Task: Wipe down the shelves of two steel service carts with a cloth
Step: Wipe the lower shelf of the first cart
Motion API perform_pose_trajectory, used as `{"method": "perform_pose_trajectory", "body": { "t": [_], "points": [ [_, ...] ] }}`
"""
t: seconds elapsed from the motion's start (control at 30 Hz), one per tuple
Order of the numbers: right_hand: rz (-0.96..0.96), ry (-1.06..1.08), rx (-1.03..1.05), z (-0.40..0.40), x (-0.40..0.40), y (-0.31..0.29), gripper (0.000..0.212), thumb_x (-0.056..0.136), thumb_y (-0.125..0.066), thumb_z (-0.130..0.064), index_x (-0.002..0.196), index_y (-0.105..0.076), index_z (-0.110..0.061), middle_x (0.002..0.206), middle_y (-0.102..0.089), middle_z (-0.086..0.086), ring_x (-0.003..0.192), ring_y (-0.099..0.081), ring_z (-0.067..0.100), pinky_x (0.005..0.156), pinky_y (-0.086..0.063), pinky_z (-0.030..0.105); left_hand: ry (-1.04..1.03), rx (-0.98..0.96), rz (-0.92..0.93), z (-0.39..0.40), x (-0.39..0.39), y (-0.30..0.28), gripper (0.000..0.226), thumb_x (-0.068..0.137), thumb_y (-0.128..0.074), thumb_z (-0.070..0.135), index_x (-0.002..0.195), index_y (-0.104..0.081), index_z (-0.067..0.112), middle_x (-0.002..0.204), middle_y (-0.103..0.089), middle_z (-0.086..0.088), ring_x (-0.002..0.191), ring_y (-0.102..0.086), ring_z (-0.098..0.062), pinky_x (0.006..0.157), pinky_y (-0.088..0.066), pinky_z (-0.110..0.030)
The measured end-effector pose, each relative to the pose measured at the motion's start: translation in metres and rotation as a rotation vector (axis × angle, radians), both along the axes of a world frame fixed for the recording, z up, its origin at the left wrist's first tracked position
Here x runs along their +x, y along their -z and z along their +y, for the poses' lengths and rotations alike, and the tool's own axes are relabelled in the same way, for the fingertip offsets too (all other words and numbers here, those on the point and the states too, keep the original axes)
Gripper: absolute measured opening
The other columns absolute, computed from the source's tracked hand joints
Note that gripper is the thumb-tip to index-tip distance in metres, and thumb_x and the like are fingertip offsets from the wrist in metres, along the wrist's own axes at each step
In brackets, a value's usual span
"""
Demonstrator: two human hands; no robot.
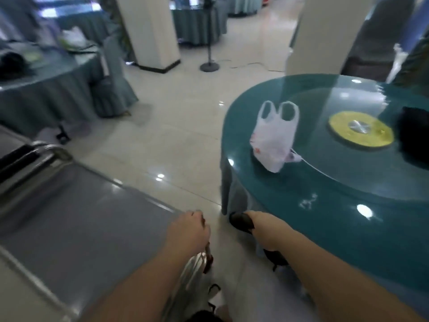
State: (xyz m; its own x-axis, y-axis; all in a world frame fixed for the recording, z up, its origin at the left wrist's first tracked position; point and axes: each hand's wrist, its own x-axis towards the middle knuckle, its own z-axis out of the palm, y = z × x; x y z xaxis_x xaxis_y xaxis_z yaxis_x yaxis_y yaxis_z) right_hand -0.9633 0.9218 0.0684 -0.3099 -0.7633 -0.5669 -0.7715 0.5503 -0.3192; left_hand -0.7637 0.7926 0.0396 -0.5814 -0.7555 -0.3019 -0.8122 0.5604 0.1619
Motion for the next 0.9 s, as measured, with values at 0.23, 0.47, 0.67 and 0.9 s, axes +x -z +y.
{"method": "perform_pose_trajectory", "body": {
  "t": [0.23,0.47,0.67,0.9],
  "points": [
    [0.028,-0.206,-0.040,-0.170,0.005,-0.024,0.043,0.098,-0.054,-0.007,0.136,-0.053,-0.027,0.126,-0.067,0.003,0.113,-0.065,0.030,0.102,-0.052,0.051,-0.267,0.060,0.010,-0.119,0.012,0.011,0.052,0.104,-0.039,0.045,0.146,-0.052,0.017,0.148,-0.055,-0.008,0.133,-0.052,-0.029,0.108,-0.044,-0.044],
    [0.113,-0.415,-0.088,-0.292,0.013,-0.018,0.030,0.098,-0.049,-0.012,0.124,-0.056,-0.023,0.116,-0.067,0.002,0.104,-0.065,0.029,0.092,-0.054,0.041,-0.496,0.074,0.038,-0.193,0.043,0.002,0.049,0.102,-0.040,0.045,0.143,-0.054,0.021,0.146,-0.055,-0.005,0.133,-0.053,-0.029,0.108,-0.045,-0.043],
    [0.105,-0.779,-0.047,-0.398,0.072,0.004,0.027,0.101,-0.053,-0.020,0.128,-0.056,-0.022,0.117,-0.067,0.006,0.105,-0.065,0.031,0.092,-0.055,0.041,-0.814,0.157,0.047,-0.210,0.098,0.022,0.049,0.104,-0.043,0.043,0.144,-0.055,0.018,0.147,-0.056,-0.007,0.132,-0.055,-0.032,0.108,-0.046,-0.043],
    [0.027,-1.286,-0.046,-0.479,0.179,0.024,0.030,0.101,-0.051,-0.011,0.129,-0.055,-0.021,0.117,-0.065,0.008,0.105,-0.066,0.030,0.093,-0.055,0.043,-1.320,0.142,0.010,-0.202,0.137,0.016,0.040,0.103,-0.047,0.043,0.132,-0.060,0.018,0.136,-0.063,-0.009,0.124,-0.060,-0.031,0.102,-0.051,-0.040]
  ]
}}
